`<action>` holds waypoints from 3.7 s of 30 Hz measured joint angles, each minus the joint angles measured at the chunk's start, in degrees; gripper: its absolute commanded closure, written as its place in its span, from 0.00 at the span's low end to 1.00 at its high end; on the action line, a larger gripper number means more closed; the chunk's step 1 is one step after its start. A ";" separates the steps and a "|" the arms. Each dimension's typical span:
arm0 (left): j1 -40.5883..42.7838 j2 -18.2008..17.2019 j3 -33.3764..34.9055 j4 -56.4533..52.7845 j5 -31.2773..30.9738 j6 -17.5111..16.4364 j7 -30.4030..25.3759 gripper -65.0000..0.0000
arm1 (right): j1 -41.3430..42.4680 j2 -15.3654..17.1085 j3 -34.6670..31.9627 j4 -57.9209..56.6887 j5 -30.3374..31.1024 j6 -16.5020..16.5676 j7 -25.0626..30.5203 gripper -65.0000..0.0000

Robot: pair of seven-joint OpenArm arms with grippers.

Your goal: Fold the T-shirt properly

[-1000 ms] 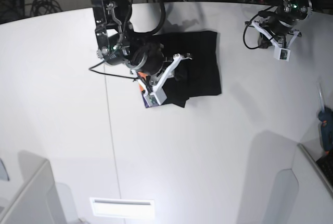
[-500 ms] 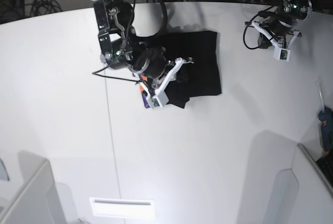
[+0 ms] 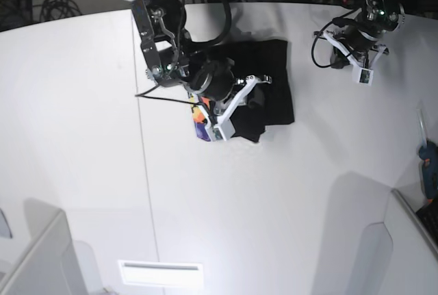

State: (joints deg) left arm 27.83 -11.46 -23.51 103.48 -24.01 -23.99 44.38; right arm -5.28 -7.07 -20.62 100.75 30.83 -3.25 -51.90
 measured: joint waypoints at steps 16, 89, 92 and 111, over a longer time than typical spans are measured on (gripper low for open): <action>0.31 -0.63 -9.99 -1.70 -0.07 -0.04 0.00 1.00 | 0.13 0.92 -0.46 -3.08 0.00 -0.24 0.09 1.00; -5.29 11.93 -13.79 -2.08 -17.68 -15.54 10.69 0.06 | -5.44 16.50 -0.59 5.75 0.48 -0.13 10.14 1.00; -5.31 11.63 -12.74 -7.13 -22.64 -15.37 11.21 0.08 | -5.38 16.50 -0.63 5.75 0.44 -0.13 10.16 1.00; -11.52 11.93 2.47 -10.25 -22.62 -1.81 9.51 0.17 | -5.86 18.88 -0.48 5.75 0.28 0.04 10.19 1.00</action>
State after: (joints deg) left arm 16.32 0.47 -21.04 93.23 -46.63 -25.80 53.89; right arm -11.14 11.81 -21.10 106.50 31.11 -3.20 -41.71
